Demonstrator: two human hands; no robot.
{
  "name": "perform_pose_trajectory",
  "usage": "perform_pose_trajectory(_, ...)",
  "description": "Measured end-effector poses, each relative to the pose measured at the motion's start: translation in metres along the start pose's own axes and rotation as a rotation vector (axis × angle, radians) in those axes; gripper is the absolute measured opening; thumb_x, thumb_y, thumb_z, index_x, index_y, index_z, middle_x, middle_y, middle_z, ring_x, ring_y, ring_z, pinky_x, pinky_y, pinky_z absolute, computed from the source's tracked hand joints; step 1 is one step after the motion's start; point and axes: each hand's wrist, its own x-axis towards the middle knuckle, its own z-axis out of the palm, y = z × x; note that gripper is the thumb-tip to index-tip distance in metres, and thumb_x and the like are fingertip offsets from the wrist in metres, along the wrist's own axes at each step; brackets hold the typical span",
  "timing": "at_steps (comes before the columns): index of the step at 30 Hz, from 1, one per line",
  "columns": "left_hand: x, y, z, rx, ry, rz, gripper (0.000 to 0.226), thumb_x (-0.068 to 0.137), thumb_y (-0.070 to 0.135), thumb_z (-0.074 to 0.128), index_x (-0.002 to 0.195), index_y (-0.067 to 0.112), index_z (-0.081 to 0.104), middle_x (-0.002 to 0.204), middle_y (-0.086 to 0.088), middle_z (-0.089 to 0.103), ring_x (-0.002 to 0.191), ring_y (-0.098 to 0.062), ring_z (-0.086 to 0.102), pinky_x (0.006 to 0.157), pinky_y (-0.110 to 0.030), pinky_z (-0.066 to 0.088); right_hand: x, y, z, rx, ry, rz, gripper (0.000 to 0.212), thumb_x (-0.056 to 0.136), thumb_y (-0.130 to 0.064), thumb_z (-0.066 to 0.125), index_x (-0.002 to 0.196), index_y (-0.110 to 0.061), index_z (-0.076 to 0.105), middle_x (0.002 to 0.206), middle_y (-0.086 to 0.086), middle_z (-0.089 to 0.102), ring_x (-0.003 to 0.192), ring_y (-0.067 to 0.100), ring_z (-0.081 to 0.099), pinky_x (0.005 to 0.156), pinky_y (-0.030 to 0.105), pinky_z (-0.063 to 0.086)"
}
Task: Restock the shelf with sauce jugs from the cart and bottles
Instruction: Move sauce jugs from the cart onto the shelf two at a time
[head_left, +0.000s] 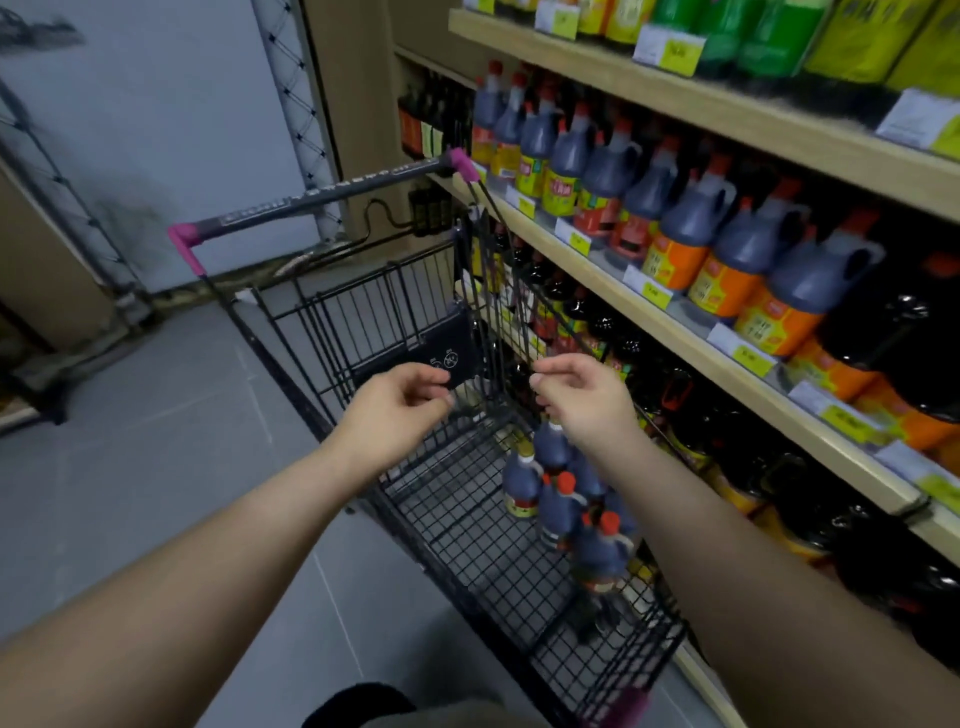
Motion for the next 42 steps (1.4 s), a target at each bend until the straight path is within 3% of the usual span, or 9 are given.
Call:
perform_pose_trajectory(9,0.132,-0.008,0.037,0.046,-0.308,0.068,0.020,0.091,0.012,0.060,0.110,0.019,0.060,0.096,0.007,0.064,0.072,-0.001,0.056,0.056,-0.002,0.041,0.068,0.038,-0.006,-0.027,0.234,0.192,0.004,0.090,-0.014,0.066,0.092,-0.016,0.064,0.078,-0.001,0.062,0.071,0.017,0.058,0.069,0.032,0.048)
perform_pose_trajectory(15,0.223,-0.013,0.050,0.165,-0.585,0.183,0.026,0.089,0.016,0.063,0.115,0.016,0.063,0.101,0.002,0.067,0.093,-0.010,0.062,0.085,-0.019,0.048,0.102,0.051,0.018,-0.077,0.439,0.332,0.010,0.089,-0.008,0.064,0.098,-0.007,0.066,0.074,0.002,0.060,0.061,0.009,0.051,0.058,0.021,0.041)
perform_pose_trajectory(19,0.262,-0.019,0.063,0.213,-0.709,0.254,0.024,0.091,0.021,0.062,0.115,0.019,0.063,0.100,0.007,0.064,0.091,-0.006,0.060,0.076,-0.014,0.044,0.106,0.075,0.035,-0.128,0.529,0.443,0.008,0.090,-0.009,0.060,0.095,-0.012,0.064,0.075,-0.001,0.059,0.060,0.005,0.048,0.050,0.011,0.038)
perform_pose_trajectory(24,0.285,-0.042,0.077,0.271,-0.851,0.236,0.028,0.093,0.022,0.059,0.120,0.019,0.061,0.105,0.005,0.064,0.085,-0.003,0.058,0.066,-0.015,0.043,0.116,0.119,0.058,-0.348,0.348,0.610,0.015,0.090,-0.011,0.058,0.075,-0.011,0.053,0.061,-0.003,0.048,0.060,0.015,0.047,0.060,0.030,0.034)
perform_pose_trajectory(26,0.290,-0.054,0.079,0.288,-0.895,0.196,0.028,0.093,0.024,0.058,0.121,0.020,0.060,0.107,0.006,0.063,0.093,-0.004,0.059,0.072,-0.015,0.045,0.120,0.137,0.070,-0.355,0.259,0.665,0.009,0.089,-0.015,0.061,0.094,-0.008,0.058,0.078,0.004,0.059,0.077,0.025,0.056,0.062,0.030,0.041)
perform_pose_trajectory(29,0.294,-0.070,0.082,0.308,-0.923,0.152,0.027,0.093,0.027,0.058,0.119,0.023,0.061,0.110,0.008,0.063,0.097,-0.004,0.059,0.070,-0.015,0.048,0.129,0.164,0.084,-0.457,0.173,0.698,0.041,0.090,-0.029,0.062,0.124,-0.007,0.057,0.117,0.015,0.063,0.106,0.035,0.059,0.084,0.039,0.051)
perform_pose_trajectory(33,0.302,-0.089,0.089,0.322,-0.910,0.120,0.018,0.092,0.025,0.060,0.109,0.025,0.063,0.107,0.007,0.064,0.100,-0.006,0.058,0.082,-0.021,0.045,0.142,0.200,0.100,-0.620,0.029,0.705,0.043,0.092,-0.043,0.054,0.126,-0.017,0.051,0.123,0.017,0.060,0.108,0.039,0.057,0.089,0.044,0.051)
perform_pose_trajectory(38,0.301,-0.109,0.097,0.337,-0.932,0.099,0.022,0.092,0.023,0.061,0.113,0.023,0.064,0.106,0.008,0.065,0.097,-0.004,0.058,0.079,-0.014,0.043,0.137,0.229,0.109,-0.800,0.079,0.692,0.041,0.093,-0.033,0.055,0.129,-0.016,0.045,0.120,0.016,0.058,0.108,0.038,0.057,0.086,0.040,0.048)
perform_pose_trajectory(42,0.299,-0.119,0.096,0.326,-0.931,0.088,0.022,0.092,0.024,0.061,0.113,0.024,0.064,0.104,0.011,0.064,0.096,0.001,0.057,0.075,-0.011,0.041,0.141,0.237,0.112,-0.711,0.126,0.649,0.032,0.092,-0.022,0.058,0.120,-0.010,0.050,0.116,0.019,0.060,0.106,0.038,0.057,0.087,0.040,0.049)
